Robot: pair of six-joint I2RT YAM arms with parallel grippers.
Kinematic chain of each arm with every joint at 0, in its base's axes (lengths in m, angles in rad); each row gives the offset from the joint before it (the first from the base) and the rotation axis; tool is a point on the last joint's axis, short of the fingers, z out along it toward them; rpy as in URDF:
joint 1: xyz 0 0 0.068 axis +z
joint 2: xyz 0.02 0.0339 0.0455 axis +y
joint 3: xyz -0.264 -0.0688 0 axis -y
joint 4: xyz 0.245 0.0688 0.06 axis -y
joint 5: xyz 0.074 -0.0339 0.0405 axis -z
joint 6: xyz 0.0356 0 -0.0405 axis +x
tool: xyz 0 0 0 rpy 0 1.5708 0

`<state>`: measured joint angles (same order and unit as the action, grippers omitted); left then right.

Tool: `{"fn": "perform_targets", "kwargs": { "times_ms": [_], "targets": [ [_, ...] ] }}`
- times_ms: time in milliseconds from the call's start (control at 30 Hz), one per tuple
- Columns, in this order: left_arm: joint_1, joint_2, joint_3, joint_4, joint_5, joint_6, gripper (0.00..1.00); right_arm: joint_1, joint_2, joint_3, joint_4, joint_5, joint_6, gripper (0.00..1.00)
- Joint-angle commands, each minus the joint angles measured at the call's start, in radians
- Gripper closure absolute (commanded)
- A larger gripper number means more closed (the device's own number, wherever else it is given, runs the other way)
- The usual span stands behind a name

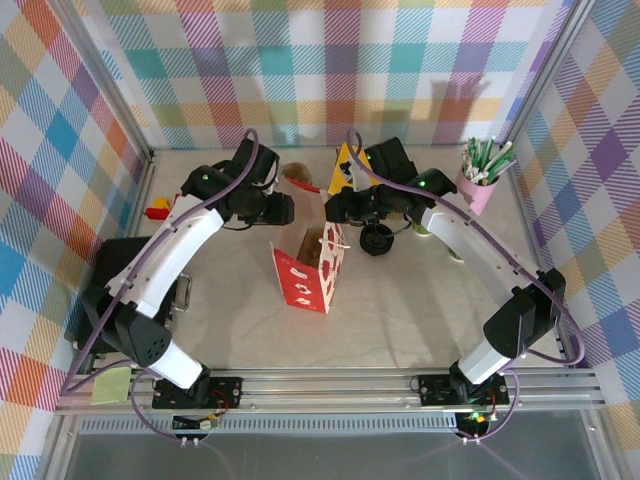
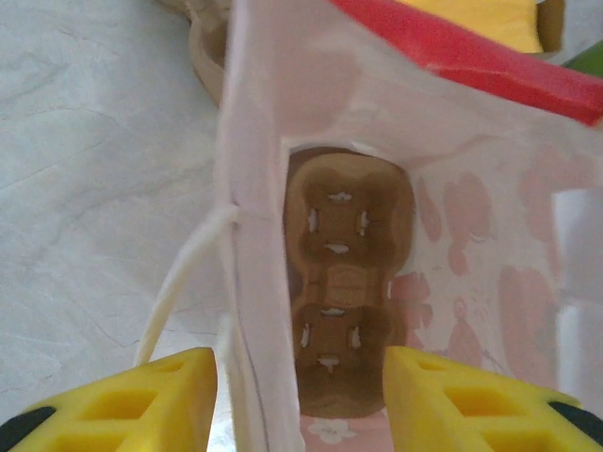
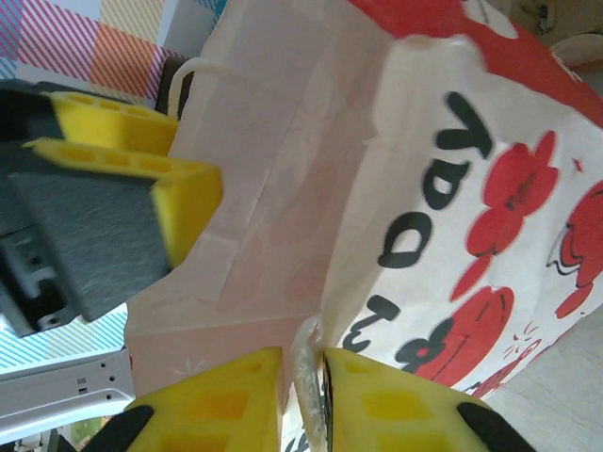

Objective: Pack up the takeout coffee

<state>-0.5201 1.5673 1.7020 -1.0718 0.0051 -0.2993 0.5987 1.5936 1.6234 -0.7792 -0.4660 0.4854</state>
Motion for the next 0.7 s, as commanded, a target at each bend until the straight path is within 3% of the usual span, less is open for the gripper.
{"fn": "perform_targets", "kwargs": {
  "times_ms": [0, 267, 567, 667],
  "targets": [
    [0.006, 0.020, -0.010, 0.008, -0.026, -0.006, 0.55, 0.003, 0.006, 0.026, -0.011, -0.025, -0.006, 0.76],
    [0.005, 0.034, 0.001, 0.017, -0.026, -0.054, 0.87, 0.001, 0.002, 0.076, -0.096, 0.064, -0.024, 0.55],
    [-0.011, -0.041, -0.034, 0.021, -0.014, -0.232, 1.00, -0.026, -0.110, 0.174, -0.272, 0.407, -0.048, 0.30],
    [-0.017, -0.064, -0.044, 0.014, -0.017, -0.282, 1.00, -0.090, -0.175, 0.147, -0.308, 0.505, -0.039, 0.28]
  ]
}}
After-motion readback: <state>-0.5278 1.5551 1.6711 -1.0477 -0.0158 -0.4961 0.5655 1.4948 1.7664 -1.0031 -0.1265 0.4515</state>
